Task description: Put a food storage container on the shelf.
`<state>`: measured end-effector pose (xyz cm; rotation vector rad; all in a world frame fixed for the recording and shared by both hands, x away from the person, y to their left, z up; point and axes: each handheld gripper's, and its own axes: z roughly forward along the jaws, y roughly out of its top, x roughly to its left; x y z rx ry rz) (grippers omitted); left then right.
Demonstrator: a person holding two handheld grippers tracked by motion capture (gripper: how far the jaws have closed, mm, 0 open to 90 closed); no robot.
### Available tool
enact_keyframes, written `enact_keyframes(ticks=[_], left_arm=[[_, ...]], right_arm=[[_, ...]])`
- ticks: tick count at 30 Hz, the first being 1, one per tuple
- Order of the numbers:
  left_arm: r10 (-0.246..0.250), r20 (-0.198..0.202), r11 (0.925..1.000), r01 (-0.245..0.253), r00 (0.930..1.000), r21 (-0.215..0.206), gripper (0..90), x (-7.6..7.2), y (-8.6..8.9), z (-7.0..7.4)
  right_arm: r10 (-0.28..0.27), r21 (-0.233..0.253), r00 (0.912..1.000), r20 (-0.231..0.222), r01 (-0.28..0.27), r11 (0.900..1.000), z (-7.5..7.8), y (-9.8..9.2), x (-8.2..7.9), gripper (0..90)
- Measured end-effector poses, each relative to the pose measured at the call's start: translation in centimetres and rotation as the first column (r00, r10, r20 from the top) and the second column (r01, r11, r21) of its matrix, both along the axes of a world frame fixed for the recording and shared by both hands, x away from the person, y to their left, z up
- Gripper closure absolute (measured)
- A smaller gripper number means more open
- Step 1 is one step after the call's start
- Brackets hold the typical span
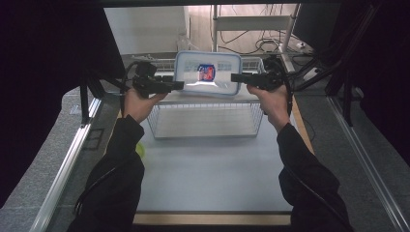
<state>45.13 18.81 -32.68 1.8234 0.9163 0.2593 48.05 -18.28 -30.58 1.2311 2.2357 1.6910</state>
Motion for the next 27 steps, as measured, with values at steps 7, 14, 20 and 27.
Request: enact_keyframes(ticks=[7, 14, 20, 27], left_arm=[[-0.002, -0.019, 0.9997, 0.001, 0.9998, -0.025, 42.3, 0.3, 0.1, -0.2], [0.026, -0.011, 0.9987, -0.026, 0.9996, -0.044, 36.5, 0.4, -0.3, 0.0], [0.058, 0.019, 0.9972, -0.057, 0.9981, -0.048, 35.3, 0.4, -0.4, 0.4], [0.058, 0.129, 0.9979, -0.061, 0.99, 0.02, 29.5, -1.2, -0.7, 0.7]], right_arm=[[-0.009, 0.011, 0.9998, -0.02, 0.009, 1.0, -0.1, 0.0, 0.3, 44.4], [-0.051, -0.052, 0.9985, 0.02, 0.052, 0.997, 0.1, 0.6, 0.1, 43.5], [-0.076, -0.094, 0.9958, 0.051, 0.08, 0.992, -0.2, 1.0, -0.2, 44.1], [-0.029, -0.104, 0.9965, 0.079, 0.037, 0.994, -0.3, 0.7, -1.0, 43.9]])
